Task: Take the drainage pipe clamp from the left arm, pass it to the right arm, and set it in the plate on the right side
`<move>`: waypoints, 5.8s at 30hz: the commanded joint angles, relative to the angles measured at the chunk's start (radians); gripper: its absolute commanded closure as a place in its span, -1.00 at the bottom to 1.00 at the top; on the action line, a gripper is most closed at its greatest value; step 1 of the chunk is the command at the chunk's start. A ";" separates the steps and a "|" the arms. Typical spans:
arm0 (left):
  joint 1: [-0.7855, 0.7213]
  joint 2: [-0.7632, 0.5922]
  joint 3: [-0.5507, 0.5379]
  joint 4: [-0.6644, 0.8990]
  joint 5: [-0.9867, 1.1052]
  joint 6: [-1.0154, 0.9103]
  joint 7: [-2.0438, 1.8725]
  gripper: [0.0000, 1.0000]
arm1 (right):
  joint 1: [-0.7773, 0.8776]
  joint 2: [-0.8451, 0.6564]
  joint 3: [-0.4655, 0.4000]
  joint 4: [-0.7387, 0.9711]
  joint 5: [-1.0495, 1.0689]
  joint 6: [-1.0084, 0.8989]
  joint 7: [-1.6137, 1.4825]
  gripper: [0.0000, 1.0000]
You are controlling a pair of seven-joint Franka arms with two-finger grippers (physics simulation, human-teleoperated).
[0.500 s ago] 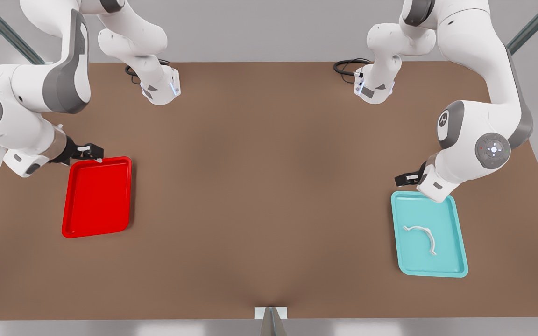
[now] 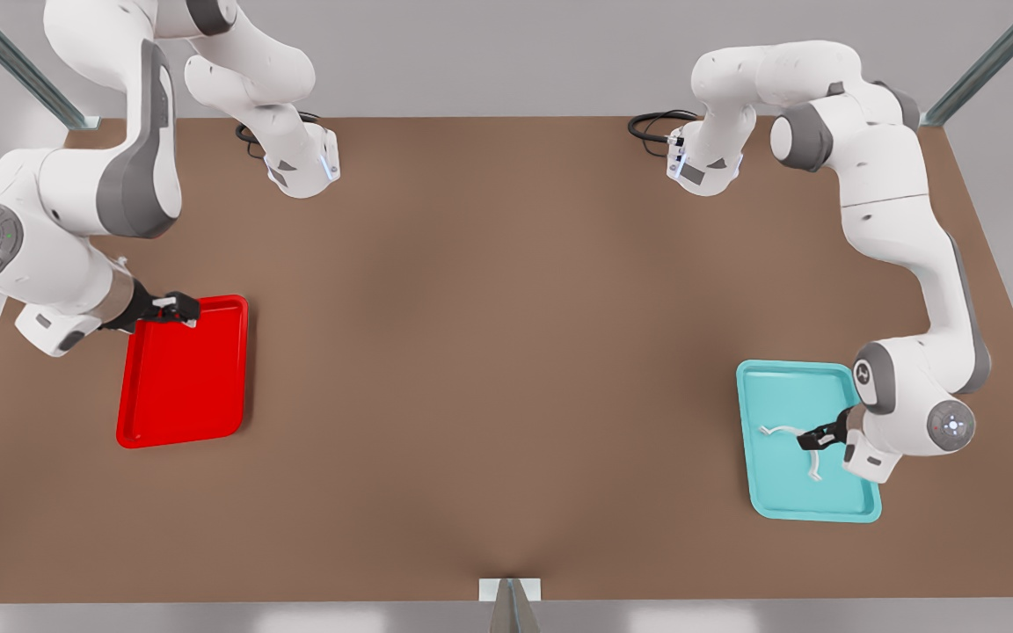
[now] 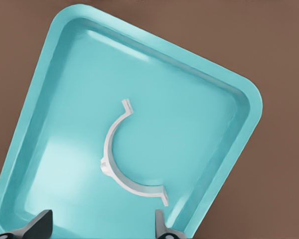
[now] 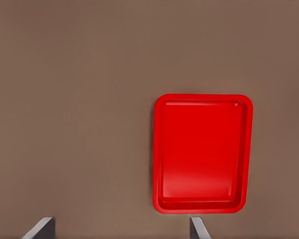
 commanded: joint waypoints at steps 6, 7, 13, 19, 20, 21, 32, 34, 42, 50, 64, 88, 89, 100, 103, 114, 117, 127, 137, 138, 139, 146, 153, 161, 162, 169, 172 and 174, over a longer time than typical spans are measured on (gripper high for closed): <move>0.013 0.119 -0.021 0.015 -0.027 0.399 0.309 -1.00 | 0.004 0.009 0.001 -0.001 -0.002 0.009 -0.013 -1.00; 0.018 0.121 -0.021 0.015 -0.027 0.399 0.383 -1.00 | 0.005 0.012 0.001 -0.001 -0.002 0.009 -0.013 -1.00; 0.061 0.115 -0.028 0.009 -0.029 0.305 0.765 -1.00 | 0.010 0.023 0.003 -0.001 -0.003 0.007 -0.015 -1.00; 0.050 0.125 -0.028 0.004 -0.027 0.235 0.820 -1.00 | 0.010 0.029 0.006 -0.001 -0.003 0.007 -0.013 -1.00; 0.050 0.133 -0.026 -0.004 -0.029 0.236 0.817 -1.00 | 0.010 0.029 0.006 -0.002 -0.002 0.007 -0.013 -1.00; 0.050 0.141 -0.028 -0.004 -0.029 0.236 0.817 -1.00 | 0.010 0.029 0.006 -0.001 -0.002 0.007 -0.015 -1.00; 0.051 0.151 -0.026 0.005 -0.019 0.250 0.779 -0.37 | 0.012 0.041 0.007 -0.001 -0.003 0.007 -0.013 -1.00; 0.053 0.151 -0.026 0.005 -0.019 0.251 0.780 -0.25 | 0.012 0.041 0.007 -0.001 -0.003 0.007 -0.013 -1.00; 0.051 0.150 -0.029 0.030 -0.021 0.268 0.773 0.07 | 0.012 0.046 0.007 -0.002 -0.003 0.007 -0.013 -1.00; 0.051 0.168 -0.032 0.038 -0.021 0.317 0.765 0.07 | 0.012 0.053 0.007 -0.002 -0.003 0.007 -0.015 -1.00; 0.045 0.173 -0.031 0.039 -0.019 0.313 0.759 0.35 | 0.012 0.066 0.007 -0.001 -0.003 0.007 -0.015 -1.00; 0.034 0.121 -0.015 0.102 -0.021 0.106 0.659 0.57 | 0.021 0.069 0.009 -0.002 -0.003 0.001 -0.015 -1.00; 0.033 0.121 -0.017 0.145 -0.021 0.042 0.621 0.57 | 0.021 0.069 0.009 -0.002 -0.003 0.001 -0.015 -1.00; -0.314 0.046 -0.077 0.211 -0.018 -0.193 -0.226 0.57 | 0.051 0.076 0.010 -0.002 -0.003 0.007 -0.015 -1.00; -0.347 0.042 -0.178 0.211 -0.022 -0.207 -0.372 0.57 | 0.149 0.150 0.012 0.033 0.026 0.009 -0.015 -1.00; -0.515 0.055 -0.347 0.271 -0.025 -0.158 -0.956 0.57 | 0.449 0.336 0.073 0.123 0.129 0.354 -0.131 -1.00; -0.525 0.067 -0.347 0.271 -0.022 -0.117 -0.980 0.57 | 0.443 0.228 0.076 -0.007 0.135 0.440 -0.350 -1.00; -0.561 0.089 -0.342 0.271 -0.021 -0.083 -1.010 0.57 | 0.464 0.294 0.093 -0.029 0.201 0.583 -1.214 -1.00; -0.561 0.085 -0.341 0.271 -0.024 -0.092 -1.010 0.57 | 0.463 0.312 0.138 -0.116 0.205 0.760 -1.431 -1.00; -0.559 0.085 -0.341 0.271 -0.024 -0.095 -1.008 0.57 | 0.464 0.334 0.138 -0.114 0.205 0.791 -1.431 -1.00; -0.559 0.085 -0.339 0.271 -0.024 -0.094 -1.008 0.57 | 0.464 0.342 0.138 -0.114 0.204 0.799 -1.431 -1.00; -0.561 0.089 -0.344 0.271 -0.027 -0.072 -1.013 0.57 | 0.475 0.377 0.138 -0.094 0.202 0.833 -1.427 -1.00; -0.559 0.089 -0.344 0.271 -0.027 -0.075 -1.011 0.57 | 0.484 0.425 0.138 -0.090 0.204 0.854 -1.418 -1.00; -0.553 0.084 -0.342 0.271 -0.029 -0.081 -1.011 0.57 | 0.509 0.474 0.138 -0.085 0.205 0.916 -1.401 -1.00; -0.553 0.084 -0.342 0.271 -0.027 -0.080 -1.011 0.57 | 0.513 0.474 0.138 -0.085 0.207 0.916 -1.395 -0.98; -0.548 0.087 -0.342 0.271 -0.030 -0.060 -1.028 -1.00 | 0.507 0.474 0.138 -0.087 0.205 0.912 -1.394 0.57; -0.513 0.072 -0.342 0.271 -0.084 -0.091 -1.030 -1.00 | 0.501 0.471 0.138 -0.085 0.207 0.903 -1.395 0.57; -0.426 0.023 -0.351 0.272 -0.090 -0.235 -0.972 -1.00 | 0.499 0.467 0.138 -0.085 0.207 0.900 -1.395 0.57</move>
